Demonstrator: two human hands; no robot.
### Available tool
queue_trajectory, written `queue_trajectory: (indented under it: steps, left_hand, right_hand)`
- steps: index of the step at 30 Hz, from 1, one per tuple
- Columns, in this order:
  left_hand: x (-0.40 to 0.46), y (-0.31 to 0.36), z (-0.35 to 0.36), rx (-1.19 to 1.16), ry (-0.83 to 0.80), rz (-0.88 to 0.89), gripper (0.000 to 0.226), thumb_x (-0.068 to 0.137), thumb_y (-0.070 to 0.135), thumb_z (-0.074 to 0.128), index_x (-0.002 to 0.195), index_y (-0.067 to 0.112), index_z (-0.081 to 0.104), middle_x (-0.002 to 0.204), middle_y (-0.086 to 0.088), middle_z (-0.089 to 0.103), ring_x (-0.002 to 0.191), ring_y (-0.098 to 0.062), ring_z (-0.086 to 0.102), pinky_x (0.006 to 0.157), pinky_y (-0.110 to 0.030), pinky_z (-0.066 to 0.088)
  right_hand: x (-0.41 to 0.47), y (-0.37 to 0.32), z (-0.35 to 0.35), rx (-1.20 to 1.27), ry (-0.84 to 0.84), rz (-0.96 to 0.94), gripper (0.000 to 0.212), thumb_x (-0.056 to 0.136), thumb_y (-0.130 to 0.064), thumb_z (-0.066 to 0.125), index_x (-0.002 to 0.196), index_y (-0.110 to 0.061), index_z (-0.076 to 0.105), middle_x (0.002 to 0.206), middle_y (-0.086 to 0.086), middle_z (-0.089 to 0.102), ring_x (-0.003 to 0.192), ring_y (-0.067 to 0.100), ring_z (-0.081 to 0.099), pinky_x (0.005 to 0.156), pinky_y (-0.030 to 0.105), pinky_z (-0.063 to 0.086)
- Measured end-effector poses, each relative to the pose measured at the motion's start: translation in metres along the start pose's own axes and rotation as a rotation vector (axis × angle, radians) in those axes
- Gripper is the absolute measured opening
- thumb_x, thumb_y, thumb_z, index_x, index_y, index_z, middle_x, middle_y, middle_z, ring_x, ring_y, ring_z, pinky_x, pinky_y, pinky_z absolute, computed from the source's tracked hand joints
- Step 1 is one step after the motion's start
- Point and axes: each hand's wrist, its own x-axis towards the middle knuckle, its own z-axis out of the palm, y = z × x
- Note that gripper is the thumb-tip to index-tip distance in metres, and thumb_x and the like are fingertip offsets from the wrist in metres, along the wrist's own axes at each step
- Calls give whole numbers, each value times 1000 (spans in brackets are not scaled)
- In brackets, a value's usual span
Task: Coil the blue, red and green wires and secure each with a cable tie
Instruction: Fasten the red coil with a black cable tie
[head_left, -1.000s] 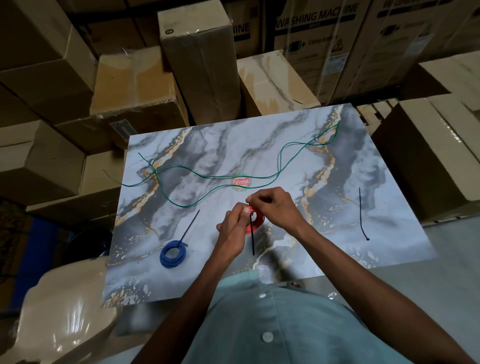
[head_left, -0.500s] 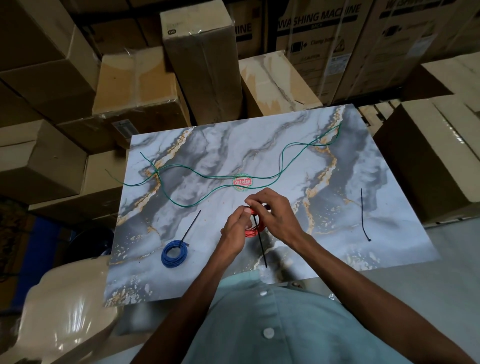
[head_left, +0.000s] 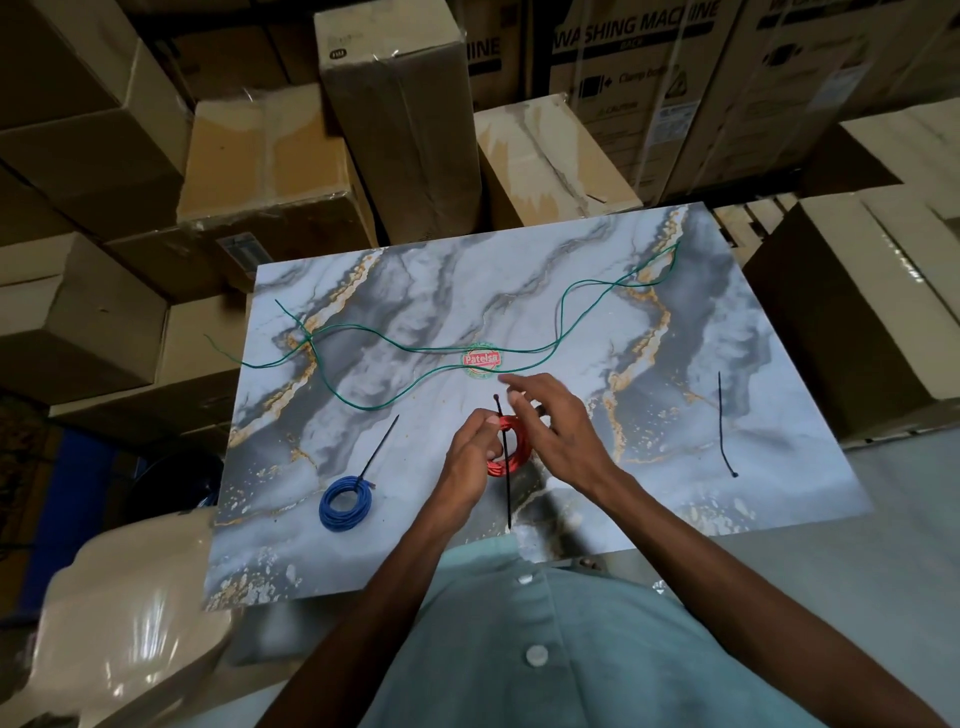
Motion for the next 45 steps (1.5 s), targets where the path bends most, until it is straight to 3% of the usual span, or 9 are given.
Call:
queue_trajectory:
  steps: [5, 8, 14, 18, 22, 25, 28, 33, 45]
  left_hand:
    - [9, 2, -6, -74, 91, -24, 24, 105, 20, 39, 90, 15, 56, 61, 9, 37, 59, -6, 34, 60, -25, 30]
    - [14, 1, -7, -142, 117, -53, 22, 104, 18, 40, 100, 9, 60, 60, 7, 36, 57, -7, 34, 60, -25, 31]
    - [14, 3, -6, -182, 125, -65, 19, 103, 16, 39, 98, 9, 56, 59, 6, 38, 55, -8, 35, 59, -28, 33]
    - [5, 9, -5, -136, 118, -23, 20, 102, 13, 41, 86, 15, 53, 68, 5, 50, 62, -6, 45, 60, -19, 39]
    - [0, 7, 0, -53, 97, 7, 26, 103, 24, 40, 100, 8, 60, 75, -1, 51, 66, -9, 43, 61, -14, 42]
    - [1, 6, 4, -2, 85, 11, 34, 89, 44, 40, 96, 18, 62, 89, 1, 66, 79, -14, 55, 74, -28, 47]
    - [2, 5, 5, 55, 95, 16, 29, 82, 51, 40, 85, 30, 61, 73, 7, 59, 71, -16, 50, 74, -36, 41]
    - [-2, 5, 8, 92, 94, 32, 27, 86, 49, 40, 83, 33, 60, 62, 11, 48, 69, -18, 46, 72, -35, 36]
    - [-6, 5, 8, 74, 109, 7, 30, 85, 52, 39, 78, 32, 60, 66, 8, 49, 70, -16, 46, 71, -33, 37]
  right_hand:
    - [-11, 2, -6, -177, -1, -250, 38, 81, 6, 58, 103, -18, 78, 103, -2, 62, 101, 17, 57, 87, 24, 45]
    - [-16, 2, -3, -226, -107, -324, 36, 75, 5, 64, 96, -19, 79, 97, -4, 64, 93, 15, 55, 79, 26, 46]
    - [-18, -4, -4, -188, -198, -334, 21, 86, -16, 71, 103, -22, 81, 98, -4, 67, 90, 14, 61, 67, 27, 53]
    - [-14, -15, -3, -54, -62, -271, 12, 93, -15, 74, 104, -15, 81, 99, -3, 73, 84, 8, 67, 74, 23, 55]
    - [-5, -25, 3, -25, 112, -209, 28, 94, -15, 76, 122, -13, 75, 94, -1, 76, 81, 8, 69, 74, 26, 59]
    - [2, -29, 4, -84, 181, -194, 37, 97, -16, 70, 134, -15, 68, 92, -2, 74, 76, 11, 66, 71, 24, 56]
    - [7, -32, 5, -205, 214, -150, 43, 100, -21, 57, 143, -16, 60, 90, 0, 68, 71, 17, 61, 66, 26, 52]
    - [13, -27, 3, -456, 163, -143, 36, 101, -21, 51, 128, -8, 69, 80, 10, 55, 64, 34, 59, 55, 37, 48]
    - [4, -25, -7, -329, 211, -159, 14, 89, -15, 74, 100, -12, 82, 75, 2, 60, 62, 16, 63, 57, 29, 51]
